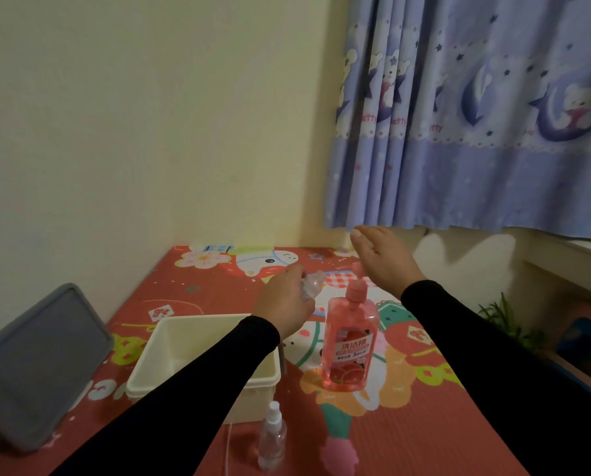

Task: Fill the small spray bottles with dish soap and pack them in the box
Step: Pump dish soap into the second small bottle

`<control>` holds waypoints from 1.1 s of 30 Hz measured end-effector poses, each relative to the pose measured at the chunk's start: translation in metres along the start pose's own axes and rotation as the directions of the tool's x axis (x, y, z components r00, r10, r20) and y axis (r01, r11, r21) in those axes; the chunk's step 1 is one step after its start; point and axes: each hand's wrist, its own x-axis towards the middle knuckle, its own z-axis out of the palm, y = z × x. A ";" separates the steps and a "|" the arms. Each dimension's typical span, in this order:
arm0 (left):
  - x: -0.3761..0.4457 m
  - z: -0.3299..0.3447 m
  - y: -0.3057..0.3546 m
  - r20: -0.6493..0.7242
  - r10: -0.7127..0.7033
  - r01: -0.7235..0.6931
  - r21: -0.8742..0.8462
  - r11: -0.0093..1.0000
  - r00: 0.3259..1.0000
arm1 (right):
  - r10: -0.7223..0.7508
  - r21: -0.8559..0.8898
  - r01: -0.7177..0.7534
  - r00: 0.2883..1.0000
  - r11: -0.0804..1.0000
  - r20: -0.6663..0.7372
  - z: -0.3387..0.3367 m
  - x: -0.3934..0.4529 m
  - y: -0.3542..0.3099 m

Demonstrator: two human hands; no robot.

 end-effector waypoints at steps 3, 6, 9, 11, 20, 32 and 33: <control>0.011 0.004 0.002 0.009 0.034 -0.034 0.034 0.999 0.999 | 0.032 0.009 -0.032 0.999 0.999 0.005 0.002 0.010 -0.004; 0.019 0.006 0.001 0.012 0.068 -0.069 0.043 0.997 0.998 | 0.067 0.022 -0.068 0.997 0.997 0.035 0.006 0.019 -0.005; 0.025 0.008 0.001 0.021 0.108 -0.109 0.050 0.993 0.994 | 0.134 0.010 -0.136 0.985 0.991 0.111 0.010 0.029 -0.003; 0.029 0.008 0.002 0.020 0.131 -0.132 0.059 0.990 0.991 | 0.171 -0.008 -0.172 0.972 0.985 0.163 0.011 0.031 -0.001; 0.038 0.009 0.009 0.041 0.209 -0.212 0.085 0.974 0.977 | 0.284 -0.050 -0.292 0.854 0.955 0.436 0.015 0.038 0.000; 0.034 0.025 -0.003 0.137 0.184 -0.193 0.063 0.979 0.973 | 0.293 -0.191 -0.223 0.784 0.956 0.547 0.036 0.034 0.012; 0.035 0.025 -0.003 0.141 0.184 -0.194 0.057 0.979 0.973 | 0.270 -0.185 -0.201 0.793 0.962 0.546 0.033 0.035 0.010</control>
